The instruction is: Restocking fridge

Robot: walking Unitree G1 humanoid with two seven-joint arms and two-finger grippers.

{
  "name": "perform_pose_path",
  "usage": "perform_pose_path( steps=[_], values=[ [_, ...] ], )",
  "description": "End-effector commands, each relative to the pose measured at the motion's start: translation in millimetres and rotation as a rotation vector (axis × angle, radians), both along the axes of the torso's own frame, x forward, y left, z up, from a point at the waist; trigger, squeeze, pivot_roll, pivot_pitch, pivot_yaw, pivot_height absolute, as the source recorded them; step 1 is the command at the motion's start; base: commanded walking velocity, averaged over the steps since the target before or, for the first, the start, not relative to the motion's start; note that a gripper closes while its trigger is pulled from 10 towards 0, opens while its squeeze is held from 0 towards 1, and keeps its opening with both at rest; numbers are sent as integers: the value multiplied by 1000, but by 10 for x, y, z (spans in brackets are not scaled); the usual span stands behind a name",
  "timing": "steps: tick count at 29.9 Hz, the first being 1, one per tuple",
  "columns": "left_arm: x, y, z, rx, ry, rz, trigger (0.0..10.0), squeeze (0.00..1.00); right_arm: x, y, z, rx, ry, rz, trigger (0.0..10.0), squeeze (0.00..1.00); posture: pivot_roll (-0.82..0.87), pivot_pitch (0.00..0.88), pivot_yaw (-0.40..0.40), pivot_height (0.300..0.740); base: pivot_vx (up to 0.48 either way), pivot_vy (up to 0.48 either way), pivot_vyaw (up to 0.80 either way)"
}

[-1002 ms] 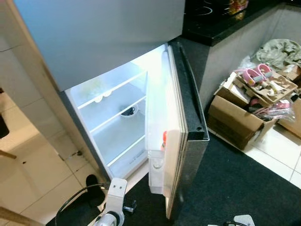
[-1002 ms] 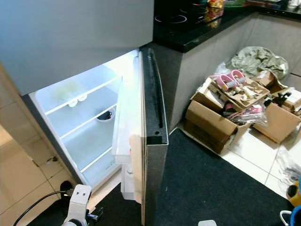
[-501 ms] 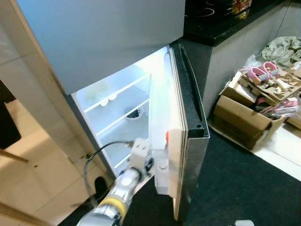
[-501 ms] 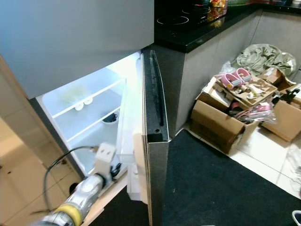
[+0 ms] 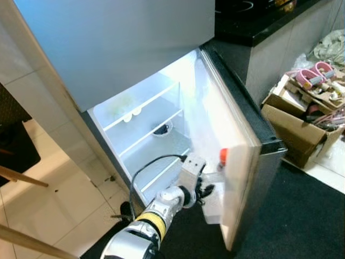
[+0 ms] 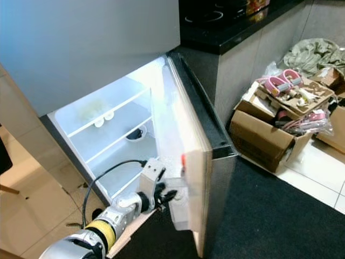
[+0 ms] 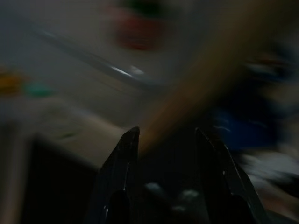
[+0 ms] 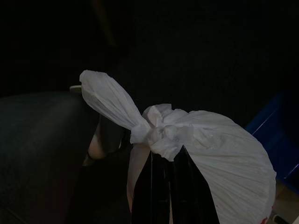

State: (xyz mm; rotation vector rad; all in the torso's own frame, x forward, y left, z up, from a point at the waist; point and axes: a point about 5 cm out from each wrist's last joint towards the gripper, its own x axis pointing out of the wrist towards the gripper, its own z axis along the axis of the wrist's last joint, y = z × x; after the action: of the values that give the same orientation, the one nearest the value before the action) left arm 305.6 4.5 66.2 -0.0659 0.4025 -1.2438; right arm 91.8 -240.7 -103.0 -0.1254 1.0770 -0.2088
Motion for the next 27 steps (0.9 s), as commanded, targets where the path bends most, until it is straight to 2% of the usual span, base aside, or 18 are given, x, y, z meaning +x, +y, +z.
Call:
perform_pose_path(
  steps=[1, 6, 11, 12, 14, 15, 16, 17, 18, 19, 20, 22, 23, 24, 26, 27],
  values=[
    [-527, -798, 82, -205, 121, -282, 10000, 0, -98, 140, -55, 43, 26, 4, 10000, 0, -167, 73, 141, 726, 0, 0, 0],
    [-603, -801, 42, -201, 133, -347, 10000, 0, -80, 126, -49, 43, 22, 4, 10000, 0, -167, 73, 141, 726, 0, 0, 0],
    [-592, -701, -33, -179, 119, -322, 10000, 0, -73, 125, -47, 42, 21, 4, 10000, 0, -163, 77, 140, 726, 0, 0, 0],
    [-553, -616, -71, -170, 110, -282, 10000, 0, -79, 127, -49, 43, 22, 4, 10000, 0, -163, 77, 140, 726, 0, 0, 0],
    [-363, -318, -164, -108, 71, -90, 10000, 0, -111, 149, -60, 44, 28, 3, 10000, 0, -161, 78, 141, 726, 0, 0, 0],
    [-363, -318, -164, -108, 71, -90, 10000, 0, -111, 149, -60, 44, 28, 3, 10000, 0, -161, 78, 141, 726, 0, 0, 0],
    [-304, -229, -186, -82, 53, -27, 10000, 0, -120, 156, -63, 45, 30, 2, 10000, 0, -161, 78, 141, 726, 0, 0, 0],
    [-227, -108, -244, 6, 25, 70, 10000, 0, -131, 167, -67, 45, 31, 3, 10000, 0, -159, 76, 141, 726, 0, 0, 0],
    [-227, -108, -244, 6, 25, 70, 10000, 0, -131, 167, -67, 45, 31, 3, 10000, 0, -159, 76, 141, 726, 0, 0, 0],
    [-51, 285, -403, 302, -62, 316, 10000, 0, -142, 183, -71, 46, 30, 2, 10000, 0, -158, 75, 141, 726, 0, 0, 0],
    [10, 530, -473, 428, -79, 435, 10000, 0, -144, 190, -72, 48, 27, 0, 10000, 0, -158, 75, 141, 726, 0, 0, 0],
    [10, 530, -473, 428, -79, 435, 10000, 0, -144, 190, -72, 48, 27, 0, 10000, 0, -158, 75, 141, 726, 0, 0, 0],
    [16, 959, -592, 566, -71, 574, 10000, 0, -138, 206, -70, 59, 13, -7, 10000, 0, -154, 69, 135, 726, 0, 0, 0],
    [16, 959, -592, 566, -71, 574, 10000, 0, -138, 206, -70, 59, 13, -7, 10000, 0, -154, 69, 135, 726, 0, 0, 0],
    [-75, 1255, -705, 601, -27, 629, 10000, 0, -106, 219, -61, 73, -14, -9, 10000, 0, -143, 66, 128, 726, 0, 0, 0],
    [-75, 1255, -705, 601, -27, 629, 10000, 0, -106, 219, -61, 73, -14, -9, 10000, 0, -143, 66, 128, 726, 0, 0, 0]
  ],
)
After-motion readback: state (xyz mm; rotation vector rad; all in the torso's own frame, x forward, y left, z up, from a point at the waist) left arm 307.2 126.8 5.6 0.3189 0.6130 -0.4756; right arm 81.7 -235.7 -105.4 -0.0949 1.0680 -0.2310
